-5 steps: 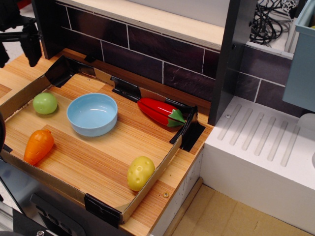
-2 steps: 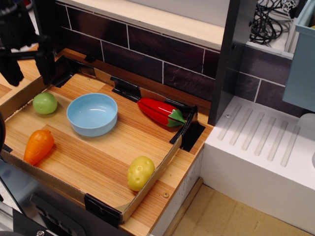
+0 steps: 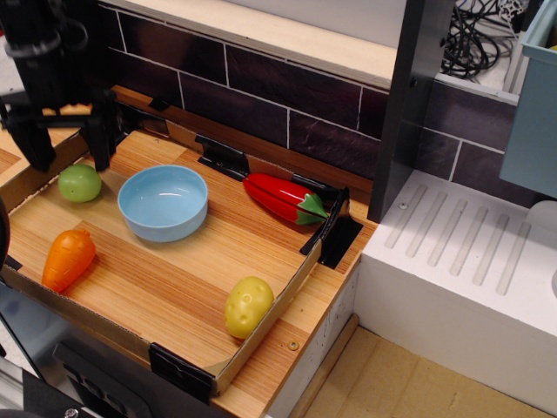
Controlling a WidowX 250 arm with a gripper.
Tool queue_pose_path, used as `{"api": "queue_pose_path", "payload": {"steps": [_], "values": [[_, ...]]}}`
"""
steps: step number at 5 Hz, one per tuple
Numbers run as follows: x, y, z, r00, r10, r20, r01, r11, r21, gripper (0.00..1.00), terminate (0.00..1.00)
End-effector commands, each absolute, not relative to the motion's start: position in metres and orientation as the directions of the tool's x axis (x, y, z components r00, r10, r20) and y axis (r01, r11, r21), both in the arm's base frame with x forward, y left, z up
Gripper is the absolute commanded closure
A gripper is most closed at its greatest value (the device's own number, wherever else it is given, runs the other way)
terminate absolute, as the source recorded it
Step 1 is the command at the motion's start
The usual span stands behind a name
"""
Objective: Put pear in bowl
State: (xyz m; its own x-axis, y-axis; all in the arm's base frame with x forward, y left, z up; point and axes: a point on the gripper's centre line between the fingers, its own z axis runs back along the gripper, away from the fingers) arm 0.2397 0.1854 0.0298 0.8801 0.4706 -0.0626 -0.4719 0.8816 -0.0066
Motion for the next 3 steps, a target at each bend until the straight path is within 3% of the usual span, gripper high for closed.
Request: {"api": "queue_pose_path", "payload": {"steps": [1,2,3], "values": [[0.246,0.185,0.027,0.872,0.49,-0.024,-0.489,0.872,0.01,0.0,0.0],[0.245,0.186,0.022,0.871,0.49,-0.025,-0.491,0.871,0.003,1.0,0.0],[0.252,0.19,0.034,0.833,0.554,-0.003,-0.554,0.833,-0.009,1.0,0.0]]}}
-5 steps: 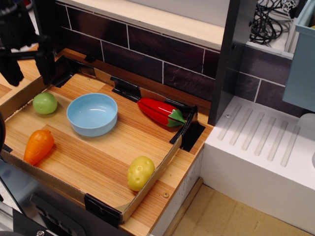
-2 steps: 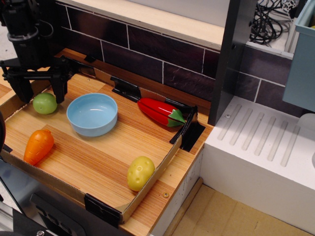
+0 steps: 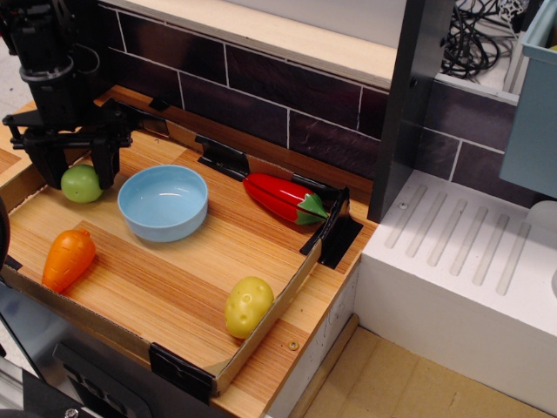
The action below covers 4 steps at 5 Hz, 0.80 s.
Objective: Put pear in bowl
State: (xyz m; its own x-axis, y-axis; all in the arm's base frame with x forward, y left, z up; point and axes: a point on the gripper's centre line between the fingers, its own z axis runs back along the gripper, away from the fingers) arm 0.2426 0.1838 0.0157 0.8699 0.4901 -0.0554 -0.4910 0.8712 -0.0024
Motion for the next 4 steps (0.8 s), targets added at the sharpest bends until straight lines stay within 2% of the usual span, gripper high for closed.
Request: {"api": "queue_pose_path", "payload": {"steps": [1,2,3,4], "values": [[0.258,0.195,0.048,0.798,0.602,0.008,-0.602,0.798,-0.016,1.0,0.0],[0.276,0.207,0.072,0.619,0.758,0.206,-0.769,0.638,-0.036,1.0,0.0],[0.281,0.2,0.098,0.563,0.781,0.272,-0.796,0.601,-0.078,1.0,0.0],[0.272,0.17,0.109,0.591,0.78,0.206,-0.78,0.618,-0.102,1.0,0.0]]}}
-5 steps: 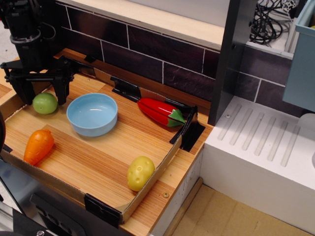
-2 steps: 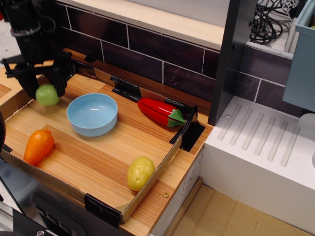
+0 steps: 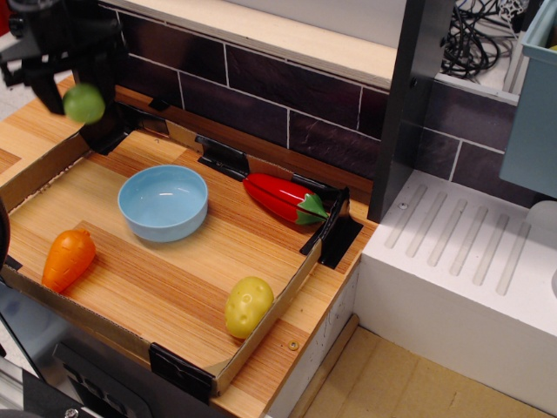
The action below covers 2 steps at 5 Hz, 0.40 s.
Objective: Put pear in bowl
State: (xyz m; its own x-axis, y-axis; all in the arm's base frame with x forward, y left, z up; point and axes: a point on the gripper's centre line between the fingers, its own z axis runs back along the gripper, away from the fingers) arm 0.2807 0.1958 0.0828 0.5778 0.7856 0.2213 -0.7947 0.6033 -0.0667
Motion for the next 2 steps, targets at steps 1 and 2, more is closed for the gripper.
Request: {"api": "queue_pose_path", "payload": {"steps": [1,2], "values": [[0.264,0.144,0.106,0.641,0.746,0.18,-0.747,0.66,-0.079,1.0,0.0],[0.26,0.124,0.096,0.648,0.749,0.136,-0.749,0.66,-0.06,1.0,0.0]]}}
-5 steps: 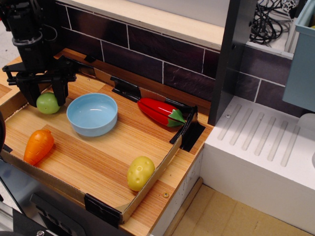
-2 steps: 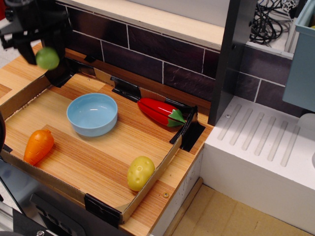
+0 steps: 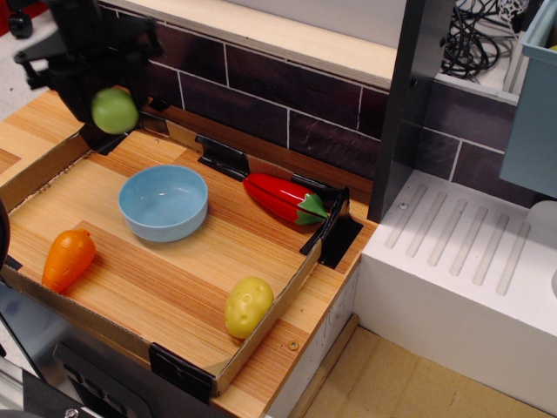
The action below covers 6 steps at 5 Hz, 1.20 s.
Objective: Put pear in bowl
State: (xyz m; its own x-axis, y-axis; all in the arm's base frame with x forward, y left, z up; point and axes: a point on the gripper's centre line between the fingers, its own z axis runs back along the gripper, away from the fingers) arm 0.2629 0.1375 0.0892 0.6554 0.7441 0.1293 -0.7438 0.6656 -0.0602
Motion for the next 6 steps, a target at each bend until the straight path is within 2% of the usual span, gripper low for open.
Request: {"api": "queue_pose_path", "payload": {"steps": [1,2,3,4,5,6], "values": [[0.263,0.112,0.083,0.636,0.763,0.114,-0.764,0.644,-0.046,1.0,0.0],[0.26,0.109,0.072,0.672,0.736,0.085,-0.739,0.673,0.015,0.0,0.0],[0.257,0.116,0.079,0.698,0.71,0.095,-0.713,0.701,-0.008,0.0,0.0],[0.257,0.13,0.107,0.691,0.708,0.149,-0.708,0.704,-0.063,0.0,0.0],[0.261,0.144,0.155,0.67,0.7,0.247,-0.707,0.703,-0.076,0.0,0.0],[0.265,0.166,0.192,0.647,0.714,0.267,-0.731,0.68,-0.046,0.0,0.0]]}}
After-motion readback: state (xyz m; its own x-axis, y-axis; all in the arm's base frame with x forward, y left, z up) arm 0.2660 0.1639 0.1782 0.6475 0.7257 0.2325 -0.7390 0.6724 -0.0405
